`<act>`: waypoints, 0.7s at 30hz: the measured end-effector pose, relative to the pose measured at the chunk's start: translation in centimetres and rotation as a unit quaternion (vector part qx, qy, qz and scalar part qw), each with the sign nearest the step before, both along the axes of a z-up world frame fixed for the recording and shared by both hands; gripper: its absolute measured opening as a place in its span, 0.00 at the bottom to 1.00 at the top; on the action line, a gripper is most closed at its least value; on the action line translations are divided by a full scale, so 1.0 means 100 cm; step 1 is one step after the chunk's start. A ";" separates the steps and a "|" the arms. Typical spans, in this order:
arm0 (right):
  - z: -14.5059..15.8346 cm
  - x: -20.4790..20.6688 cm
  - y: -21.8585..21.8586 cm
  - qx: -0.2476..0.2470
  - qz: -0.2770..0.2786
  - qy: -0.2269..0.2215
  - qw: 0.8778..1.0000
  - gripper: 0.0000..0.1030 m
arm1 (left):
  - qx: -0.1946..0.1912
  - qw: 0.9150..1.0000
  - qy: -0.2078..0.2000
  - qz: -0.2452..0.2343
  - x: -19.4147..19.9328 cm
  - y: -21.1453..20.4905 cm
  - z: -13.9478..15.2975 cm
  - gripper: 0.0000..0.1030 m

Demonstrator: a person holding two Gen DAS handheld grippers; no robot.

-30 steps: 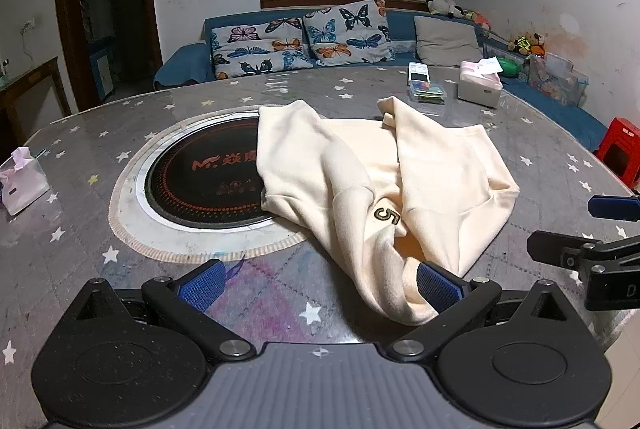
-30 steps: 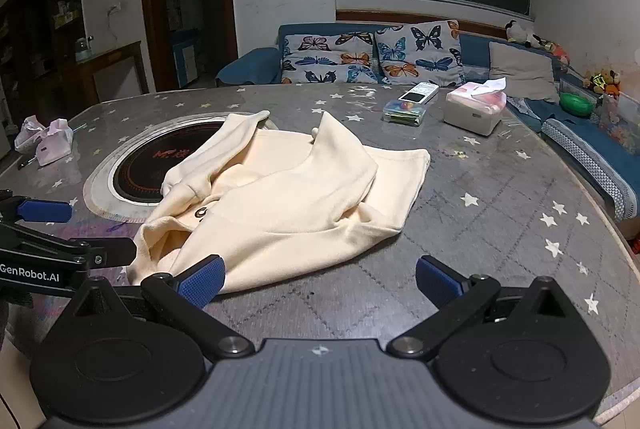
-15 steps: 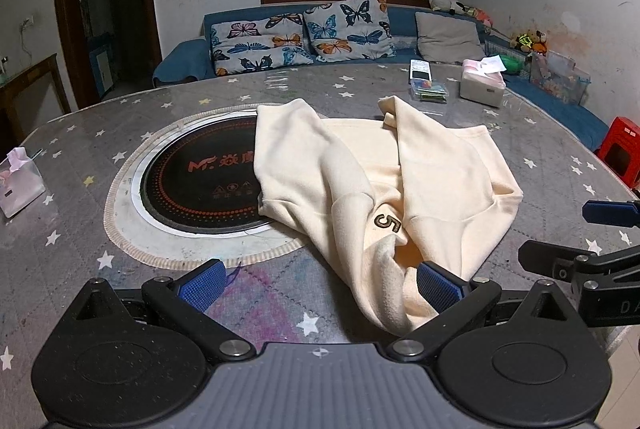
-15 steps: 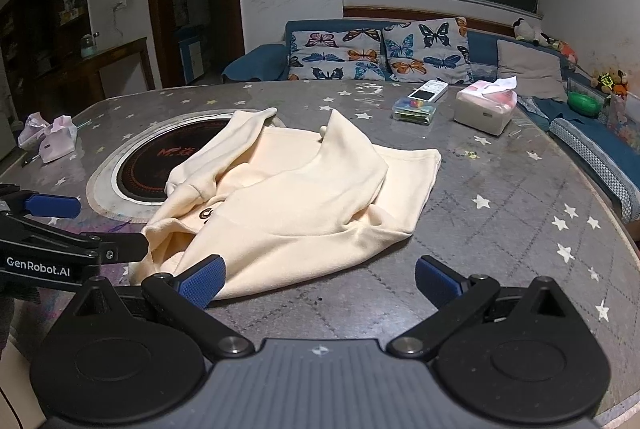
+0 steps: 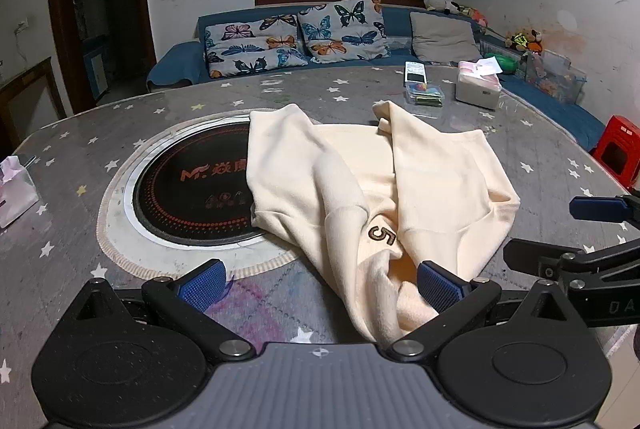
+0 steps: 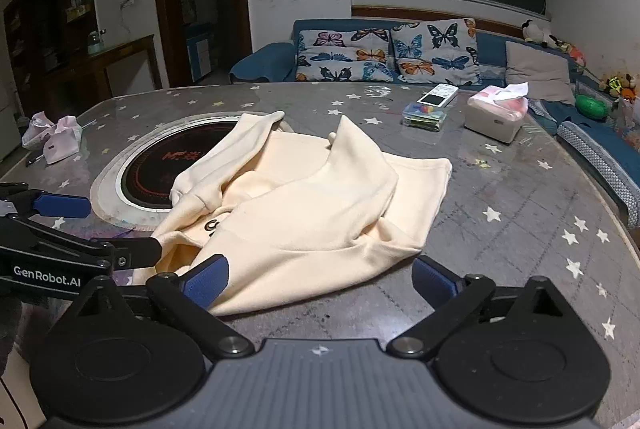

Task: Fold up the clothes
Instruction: 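Lower both open grippers onto the sweatshirt's folded body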

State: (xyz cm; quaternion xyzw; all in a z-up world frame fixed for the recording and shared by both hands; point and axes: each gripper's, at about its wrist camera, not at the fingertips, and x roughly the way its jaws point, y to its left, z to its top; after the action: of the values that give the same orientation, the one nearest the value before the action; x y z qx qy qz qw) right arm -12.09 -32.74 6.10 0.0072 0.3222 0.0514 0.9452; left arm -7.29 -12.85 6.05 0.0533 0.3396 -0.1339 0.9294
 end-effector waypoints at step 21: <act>0.011 0.061 -0.012 0.006 0.007 0.004 1.000 0.86 | -0.002 1.000 -0.017 -0.002 0.050 -0.002 0.015 1.00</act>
State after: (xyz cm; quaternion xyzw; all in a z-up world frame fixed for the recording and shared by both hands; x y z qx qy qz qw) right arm -5.95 -33.92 7.17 0.0110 0.3253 0.0599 0.9436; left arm -2.33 -13.07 7.60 0.0542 0.3231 -0.1361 0.9350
